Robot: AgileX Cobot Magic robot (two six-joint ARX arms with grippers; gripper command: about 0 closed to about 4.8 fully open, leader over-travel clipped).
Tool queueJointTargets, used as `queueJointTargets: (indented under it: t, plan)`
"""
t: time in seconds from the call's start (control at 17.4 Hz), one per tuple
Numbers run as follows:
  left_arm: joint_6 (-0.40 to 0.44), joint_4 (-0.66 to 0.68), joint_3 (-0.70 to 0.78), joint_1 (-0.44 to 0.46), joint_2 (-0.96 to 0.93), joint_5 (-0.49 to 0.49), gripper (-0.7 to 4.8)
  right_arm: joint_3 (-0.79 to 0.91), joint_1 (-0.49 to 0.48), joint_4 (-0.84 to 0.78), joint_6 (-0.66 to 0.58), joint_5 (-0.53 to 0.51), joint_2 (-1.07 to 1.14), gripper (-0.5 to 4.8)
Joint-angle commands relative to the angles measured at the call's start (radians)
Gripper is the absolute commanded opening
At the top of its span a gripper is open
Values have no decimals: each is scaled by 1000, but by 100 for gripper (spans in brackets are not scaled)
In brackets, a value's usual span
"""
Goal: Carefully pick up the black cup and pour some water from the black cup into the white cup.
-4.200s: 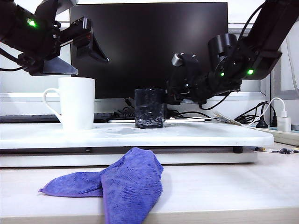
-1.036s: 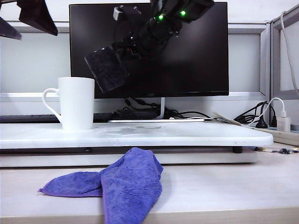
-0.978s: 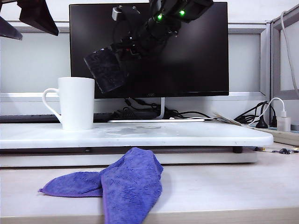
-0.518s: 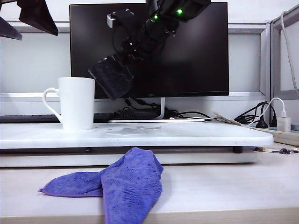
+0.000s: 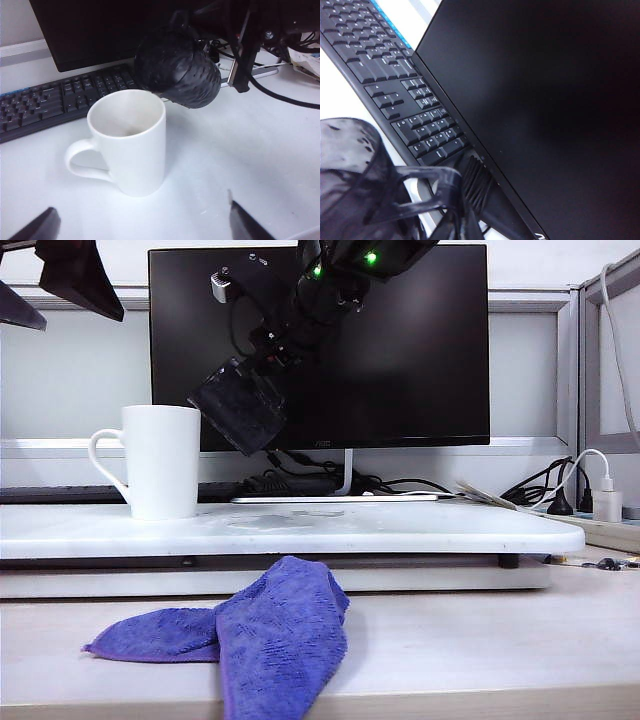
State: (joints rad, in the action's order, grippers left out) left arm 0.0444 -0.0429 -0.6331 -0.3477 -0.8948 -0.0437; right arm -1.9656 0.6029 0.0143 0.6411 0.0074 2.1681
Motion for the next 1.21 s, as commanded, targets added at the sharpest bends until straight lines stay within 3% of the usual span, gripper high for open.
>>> queueJointTargets:
  t: [0.06, 0.58, 1.21]
  plan:
    - [-3, 13, -2, 0, 2, 2, 479, -10, 5, -37, 26, -5, -12, -6]
    - [-3, 13, -2, 0, 2, 3, 479, -10, 48, -34, 122, 93, -20, -5]
    - [-4, 28, -2, 0, 2, 3, 479, -11, 51, -12, 116, 128, -60, -5]
